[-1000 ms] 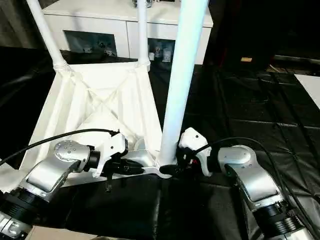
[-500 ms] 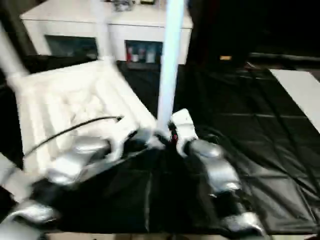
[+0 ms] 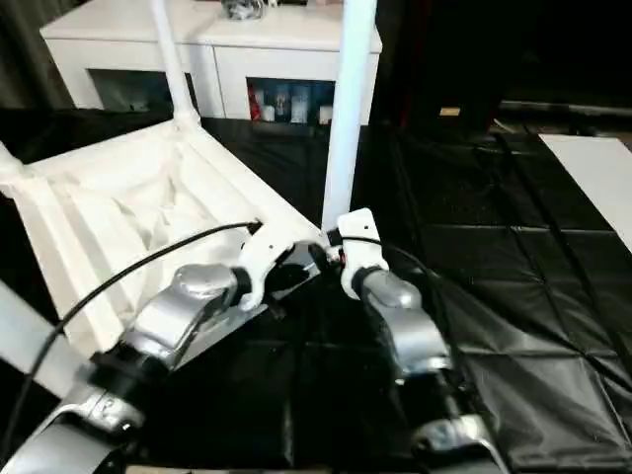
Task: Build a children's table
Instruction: Rotate leg to tighten
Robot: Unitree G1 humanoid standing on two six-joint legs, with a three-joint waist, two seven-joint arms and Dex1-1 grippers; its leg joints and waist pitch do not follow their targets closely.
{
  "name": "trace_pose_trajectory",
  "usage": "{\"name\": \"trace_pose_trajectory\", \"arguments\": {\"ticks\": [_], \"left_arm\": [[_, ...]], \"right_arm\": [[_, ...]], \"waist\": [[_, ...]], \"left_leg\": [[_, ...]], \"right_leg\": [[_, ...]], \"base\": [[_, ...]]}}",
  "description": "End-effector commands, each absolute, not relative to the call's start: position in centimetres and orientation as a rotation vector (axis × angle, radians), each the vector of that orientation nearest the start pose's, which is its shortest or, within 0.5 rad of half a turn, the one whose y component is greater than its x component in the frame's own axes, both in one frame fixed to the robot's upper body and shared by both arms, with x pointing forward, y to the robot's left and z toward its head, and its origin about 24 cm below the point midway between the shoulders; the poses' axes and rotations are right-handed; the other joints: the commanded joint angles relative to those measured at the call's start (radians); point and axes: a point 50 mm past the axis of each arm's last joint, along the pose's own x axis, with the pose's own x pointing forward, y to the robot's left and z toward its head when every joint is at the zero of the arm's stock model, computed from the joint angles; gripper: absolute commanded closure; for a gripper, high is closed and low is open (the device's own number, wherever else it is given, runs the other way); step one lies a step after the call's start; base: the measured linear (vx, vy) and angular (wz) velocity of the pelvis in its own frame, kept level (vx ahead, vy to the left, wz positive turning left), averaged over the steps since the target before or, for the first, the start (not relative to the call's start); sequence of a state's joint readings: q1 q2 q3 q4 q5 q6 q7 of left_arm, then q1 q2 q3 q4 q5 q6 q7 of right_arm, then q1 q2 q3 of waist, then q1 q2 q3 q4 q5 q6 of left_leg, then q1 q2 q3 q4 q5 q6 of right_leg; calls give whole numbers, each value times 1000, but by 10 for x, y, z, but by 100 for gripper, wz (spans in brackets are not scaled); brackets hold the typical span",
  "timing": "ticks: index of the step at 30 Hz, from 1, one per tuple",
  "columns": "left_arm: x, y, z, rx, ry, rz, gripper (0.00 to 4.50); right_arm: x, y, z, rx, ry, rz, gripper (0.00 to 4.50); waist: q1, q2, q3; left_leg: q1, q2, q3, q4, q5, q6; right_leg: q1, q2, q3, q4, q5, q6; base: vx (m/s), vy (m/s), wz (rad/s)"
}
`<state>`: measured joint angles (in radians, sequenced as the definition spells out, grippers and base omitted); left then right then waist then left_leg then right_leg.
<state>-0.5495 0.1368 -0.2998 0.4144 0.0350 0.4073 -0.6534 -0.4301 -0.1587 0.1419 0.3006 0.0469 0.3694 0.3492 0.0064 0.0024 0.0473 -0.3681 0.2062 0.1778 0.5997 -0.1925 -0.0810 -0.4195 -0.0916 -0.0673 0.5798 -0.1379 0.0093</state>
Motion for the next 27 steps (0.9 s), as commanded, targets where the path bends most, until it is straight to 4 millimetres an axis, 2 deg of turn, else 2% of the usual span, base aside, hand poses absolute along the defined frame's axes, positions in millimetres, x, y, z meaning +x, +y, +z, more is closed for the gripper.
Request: {"name": "trace_pose_trajectory", "arguments": {"ticks": [1,2,3,5,6,7,10,12,14,15,18,21,22,25,27], "left_arm": [[315,68,58,318,349,-1004,450],[314,69,57,318,351,-1010,450],[311,74,57,313,367,-1036,450],[303,80,55,319,386,-1121,450],[299,83,55,317,395,-1172,450],[290,86,57,309,381,-1283,450],[278,90,61,295,371,-1428,450],[276,93,61,307,385,-1439,450],[277,94,62,312,383,-1430,450],[278,95,62,313,383,-1427,450],[279,96,63,315,383,-1432,450],[278,96,63,312,384,-1441,450],[278,96,63,313,386,-1443,450],[278,96,63,313,387,-1445,450],[278,96,63,313,388,-1445,450]], "right_arm": [[318,-115,71,-206,255,667,64],[317,-117,71,-220,259,678,51],[312,-129,71,-304,284,743,51],[302,-144,70,-398,313,867,51],[296,-150,71,-422,320,934,51],[288,-158,73,-430,334,1010,51],[281,-165,73,-410,358,1072,51],[279,-165,73,-394,364,1096,51],[278,-164,73,-380,366,1107,51],[278,-162,71,-374,363,1109,51],[279,-157,71,-341,349,1130,51],[276,-155,70,-316,357,1169,51],[275,-155,69,-313,370,1188,76],[274,-156,67,-306,384,1190,90],[275,-157,66,-305,394,1190,120]], "waist": [[12,-9,-68],[13,-8,-66],[18,-6,-67],[24,-3,-66],[31,-4,-68],[38,-3,-64],[38,-6,-64],[42,-5,-63],[48,-4,-59],[49,-9,-59],[48,-9,-60],[50,-9,-62],[51,-10,-61],[52,-8,-63],[52,-8,-64]], "left_leg": [[-3,13,-2,-74,-203,56],[-3,14,0,-75,-205,59],[3,15,-1,-73,-211,57],[6,15,4,-70,-206,58],[8,17,2,-71,-217,61],[9,21,3,-73,-227,63],[6,19,3,-75,-228,71],[13,23,4,-76,-240,69],[21,23,8,-76,-271,53],[18,22,7,-78,-276,45],[12,21,3,-80,-271,35],[13,20,4,-78,-265,36],[11,20,4,-78,-257,39],[9,20,4,-77,-239,39],[9,20,4,-76,-228,41]], "right_leg": [[63,-34,31,-56,-268,-192],[59,-35,31,-59,-275,-193],[61,-35,31,-59,-279,-198],[55,-35,35,-58,-262,-211],[59,-36,33,-57,-264,-213],[55,-38,36,-56,-258,-216],[56,-35,36,-53,-247,-230],[51,-36,37,-53,-258,-236],[44,-34,40,-59,-299,-231],[47,-35,40,-59,-322,-222],[51,-38,39,-61,-351,-194],[49,-37,40,-61,-345,-193],[50,-37,40,-60,-336,-196],[53,-37,40,-58,-320,-197],[53,-37,40,-55,-301,-204]], "base": [[0,0,0],[0,0,0],[0,0,0],[0,0,0],[0,0,0],[0,0,0],[0,0,0],[0,0,0],[0,0,0],[0,0,0],[0,0,0],[0,0,0],[0,0,0],[0,0,0],[0,0,0]]}}
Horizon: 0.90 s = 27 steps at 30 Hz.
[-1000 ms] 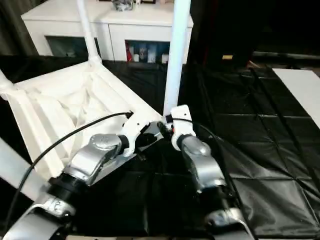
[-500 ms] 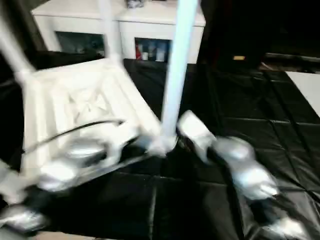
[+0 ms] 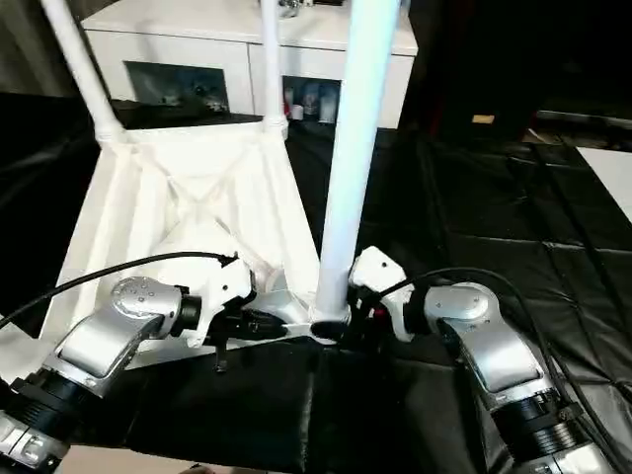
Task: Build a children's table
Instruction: Rotate leg to tighten
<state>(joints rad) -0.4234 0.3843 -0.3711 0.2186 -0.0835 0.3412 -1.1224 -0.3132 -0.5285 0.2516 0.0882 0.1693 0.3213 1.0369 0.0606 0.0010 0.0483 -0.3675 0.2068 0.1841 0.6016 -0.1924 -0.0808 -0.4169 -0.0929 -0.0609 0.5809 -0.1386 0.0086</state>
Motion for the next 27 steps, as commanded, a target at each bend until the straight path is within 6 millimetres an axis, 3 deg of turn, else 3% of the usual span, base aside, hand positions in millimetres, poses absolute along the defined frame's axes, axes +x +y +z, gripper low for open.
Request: {"name": "trace_pose_trajectory", "arguments": {"ticks": [1,7,15,18,19,20,21,23,24,25,27], "left_arm": [[278,96,63,313,389,-1446,450],[278,98,61,316,401,-1448,450],[279,100,57,301,434,-1407,450],[289,97,56,273,433,-1304,450],[298,93,56,266,431,-1212,450],[298,93,56,266,431,-1212,450],[305,88,57,249,428,-1143,450],[311,80,58,213,424,-1081,450],[315,75,58,197,423,-1043,450],[322,64,58,161,437,-958,450],[326,57,56,159,445,-911,450]], "right_arm": [[274,-158,65,-310,399,1191,129],[273,-162,64,-315,418,1197,181],[276,-161,55,-309,448,1144,194],[290,-160,48,-270,437,960,195],[302,-156,43,-222,423,802,196],[302,-156,43,-222,423,802,196],[310,-148,39,-167,424,677,196],[314,-140,37,-120,422,588,196],[316,-136,35,-98,424,547,196],[322,-129,31,-61,434,396,196],[325,-124,27,-55,443,308,196]], "waist": [[-2,-6,-65],[-1,-6,-65],[-1,-7,-66],[-8,-7,-60],[-18,-10,-57],[-22,-11,-57],[-23,-11,-60],[-42,-13,-57],[-46,-9,-56],[-51,-15,-58],[-53,-14,-60]], "left_leg": [[8,19,-3,-79,-227,41],[9,19,-3,-78,-224,43],[9,19,-2,-77,-220,42],[8,16,-2,-79,-260,31],[10,10,-4,-80,-299,9],[9,8,-7,-79,-307,-1],[10,8,-11,-80,-307,-8],[-3,5,-19,-84,-326,-16],[-1,4,-18,-83,-332,-14],[7,0,-18,-76,-338,-13],[13,-2,-18,-73,-337,-13]], "right_leg": [[51,-36,33,-56,-296,-206],[52,-35,33,-54,-287,-211],[52,-36,32,-54,-292,-210],[47,-36,31,-61,-364,-196],[42,-34,26,-73,-460,-168],[44,-35,22,-75,-489,-155],[48,-38,20,-78,-504,-142],[53,-37,10,-84,-565,-99],[48,-37,10,-89,-579,-94],[41,-38,7,-100,-598,-85],[35,-35,7,-101,-591,-88]], "base": [[0,0,0],[0,0,0],[0,0,0],[0,0,0],[0,0,0],[0,0,0],[-57,-3,-7],[-61,4,-13],[0,0,0],[0,0,0],[0,0,0]]}}
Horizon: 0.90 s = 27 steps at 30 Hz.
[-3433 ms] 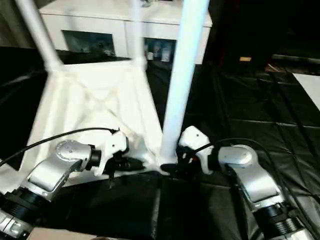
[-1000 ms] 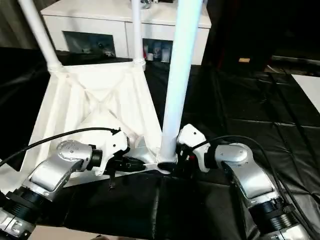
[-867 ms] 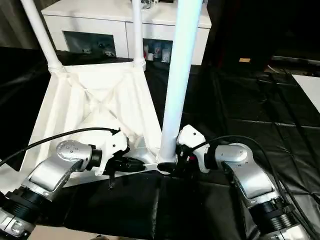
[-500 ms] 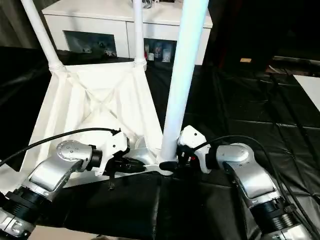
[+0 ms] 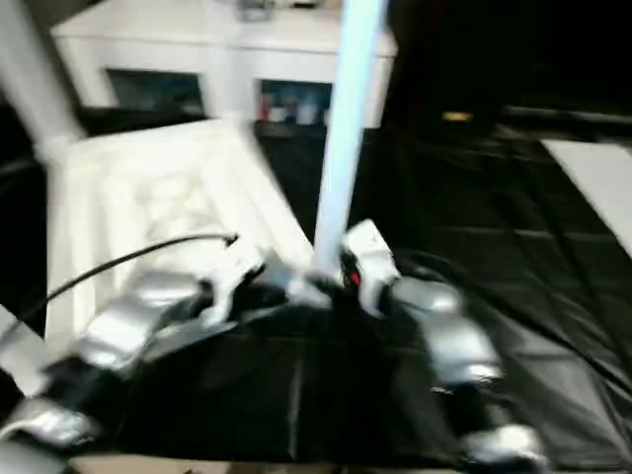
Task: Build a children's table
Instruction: Rotate leg to tighten
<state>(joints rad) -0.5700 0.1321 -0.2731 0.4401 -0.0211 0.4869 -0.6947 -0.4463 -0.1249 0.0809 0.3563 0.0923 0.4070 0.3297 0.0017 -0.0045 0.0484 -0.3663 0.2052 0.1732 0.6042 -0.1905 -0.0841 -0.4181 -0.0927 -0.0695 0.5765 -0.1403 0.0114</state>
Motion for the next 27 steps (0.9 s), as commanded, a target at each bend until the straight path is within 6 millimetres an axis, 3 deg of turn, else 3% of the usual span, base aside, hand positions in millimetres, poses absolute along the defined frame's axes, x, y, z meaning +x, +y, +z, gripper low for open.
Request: {"name": "trace_pose_trajectory", "arguments": {"ticks": [1,4,7,8,10,12,13,15,16,18,19,21,23,26,27], "left_arm": [[328,50,55,163,448,-884,450],[330,30,50,210,438,-853,450],[333,33,54,219,405,-846,450],[334,34,56,223,397,-842,450],[338,43,61,236,369,-829,450],[339,49,63,248,356,-830,450],[340,56,65,277,342,-842,450],[340,60,65,290,338,-849,450],[339,62,66,301,332,-866,450],[337,66,65,305,343,-872,450],[332,74,65,318,355,-912,450],[329,78,64,318,363,-933,450],[319,81,65,332,343,-1055,450],[289,86,68,313,312,-1388,450],[286,86,68,310,316,-1412,450]], "right_arm": [[327,-118,24,-64,451,242,196],[330,-82,23,-129,431,286,196],[330,-69,36,-46,353,396,196],[330,-69,40,-26,327,407,161],[331,-74,50,-37,263,432,126],[331,-79,55,-63,238,436,120],[333,-87,62,-68,222,441,90],[333,-92,65,-80,220,445,82],[333,-97,66,-110,233,472,80],[332,-104,67,-153,252,507,76],[328,-123,71,-203,270,577,76],[326,-132,74,-222,274,615,76],[316,-145,78,-275,280,747,76],[288,-161,76,-332,329,1014,76],[287,-162,76,-333,335,1026,76]], "waist": [[1,-9,-60],[-3,-4,-61],[1,-2,-60],[3,-3,-63],[6,-3,-64],[7,-2,-65],[5,-2,-63],[7,-2,-65],[8,1,-66],[13,1,-69],[17,5,-68],[22,9,-69],[32,8,-70],[47,7,-75],[48,9,-74]], "left_leg": [[3,-2,-8,-79,-330,-6],[10,-3,-8,-77,-358,-3],[5,-1,-8,-82,-371,17],[5,0,-7,-81,-361,21],[2,1,-6,-83,-339,28],[-5,3,-7,-86,-319,31],[-7,3,-6,-86,-318,32],[-4,3,-6,-85,-305,35],[-1,5,-3,-83,-292,36],[-1,7,-3,-82,-260,37],[2,11,-1,-82,-246,41],[0,14,1,-80,-224,51],[-1,17,2,-78,-199,64],[5,22,3,-74,-167,89],[6,21,5,-73,-156,96]], "right_leg": [[40,-35,14,-94,-578,-94],[34,-31,10,-101,-571,-87],[40,-32,13,-98,-542,-83],[41,-34,15,-96,-527,-87],[44,-33,19,-90,-486,-103],[50,-32,20,-81,-448,-118],[51,-33,20,-82,-457,-119],[52,-33,21,-82,-453,-119],[48,-34,25,-80,-424,-134],[53,-33,27,-71,-369,-160],[51,-33,29,-66,-318,-184],[57,-34,32,-56,-252,-211],[62,-34,34,-48,-200,-229],[64,-36,36,-34,-99,-267],[62,-36,38,-31,-83,-276]], "base": [[0,0,0],[0,0,0],[0,0,0],[0,0,0],[0,0,0],[0,0,0],[0,0,0],[0,0,0],[0,0,0],[0,0,0],[0,0,0],[0,0,0],[0,0,0],[0,0,0],[0,0,0]]}}
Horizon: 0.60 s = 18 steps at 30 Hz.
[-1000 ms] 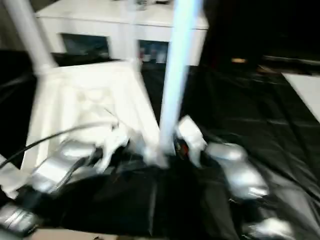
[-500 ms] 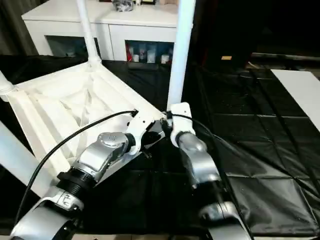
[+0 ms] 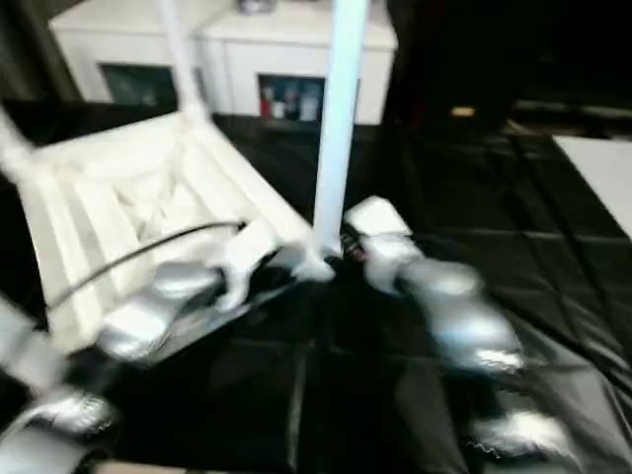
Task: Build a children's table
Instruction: Rotate leg to tighten
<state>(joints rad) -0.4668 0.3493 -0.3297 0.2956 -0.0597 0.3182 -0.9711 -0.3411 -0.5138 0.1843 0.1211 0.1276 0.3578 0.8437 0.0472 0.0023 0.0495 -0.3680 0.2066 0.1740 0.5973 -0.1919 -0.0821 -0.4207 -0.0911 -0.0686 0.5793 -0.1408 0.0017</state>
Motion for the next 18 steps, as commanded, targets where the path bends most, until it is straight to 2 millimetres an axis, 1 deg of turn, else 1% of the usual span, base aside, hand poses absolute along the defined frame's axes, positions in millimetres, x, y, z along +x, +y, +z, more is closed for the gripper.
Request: {"name": "trace_pose_trajectory", "arguments": {"ticks": [1,3,4,5,6,8,9,10,11,13,15,17,18], "left_arm": [[280,88,68,312,333,-1472,450],[279,89,68,316,335,-1475,450],[279,89,69,317,337,-1478,450],[279,89,69,316,337,-1479,450],[279,90,69,316,337,-1476,450],[279,90,69,316,337,-1475,450],[279,90,69,318,337,-1478,450],[277,93,70,320,342,-1498,450],[276,94,70,318,346,-1508,450],[276,95,70,324,350,-1505,450],[276,96,69,326,353,-1502,450],[276,96,69,326,354,-1500,450],[276,97,69,326,356,-1500,450]], "right_arm": [[282,-163,74,-337,353,1063,76],[281,-163,73,-337,358,1075,76],[278,-161,72,-335,362,1104,76],[275,-160,72,-333,365,1126,76],[274,-159,70,-329,374,1141,76],[273,-159,70,-328,375,1144,76],[271,-157,70,-327,381,1168,76],[267,-157,69,-317,393,1209,76],[266,-156,68,-317,397,1225,76],[266,-157,66,-321,412,1233,111],[266,-157,65,-322,426,1238,111],[265,-158,64,-332,435,1249,141],[265,-159,64,-335,439,1252,141]], "waist": [[7,4,-73],[13,6,-68],[21,4,-66],[22,3,-64],[22,2,-61],[24,1,-61],[24,1,-61],[23,-4,-60],[25,-3,-61],[26,-3,-60],[27,-4,-60],[30,-4,-60],[31,-3,-61]], "left_leg": [[12,21,7,-66,-154,103],[17,22,11,-68,-177,97],[24,24,13,-70,-217,79],[23,24,13,-72,-229,70],[18,25,10,-77,-249,53],[22,24,10,-78,-277,29],[22,23,10,-78,-281,27],[18,22,10,-79,-286,26],[17,21,9,-79,-283,27],[17,20,9,-78,-285,26],[15,20,8,-78,-279,25],[15,20,8,-77,-271,24],[15,20,7,-77,-269,23]], "right_leg": [[60,-35,36,-35,-82,-285],[54,-34,36,-40,-120,-285],[51,-34,37,-44,-168,-278],[52,-35,39,-47,-191,-270],[56,-37,40,-49,-241,-248],[51,-38,42,-55,-299,-216],[51,-37,42,-56,-305,-211],[52,-38,43,-58,-322,-200],[54,-40,43,-59,-338,-188],[49,-39,44,-62,-363,-178],[50,-39,44,-61,-366,-176],[50,-39,44,-61,-368,-172],[50,-39,43,-60,-366,-172]], "base": [[0,0,0],[0,0,0],[0,0,0],[0,0,0],[0,0,0],[0,0,0],[0,0,0],[0,0,0],[0,0,0],[0,0,0],[0,0,0],[0,0,0],[0,0,0]]}}
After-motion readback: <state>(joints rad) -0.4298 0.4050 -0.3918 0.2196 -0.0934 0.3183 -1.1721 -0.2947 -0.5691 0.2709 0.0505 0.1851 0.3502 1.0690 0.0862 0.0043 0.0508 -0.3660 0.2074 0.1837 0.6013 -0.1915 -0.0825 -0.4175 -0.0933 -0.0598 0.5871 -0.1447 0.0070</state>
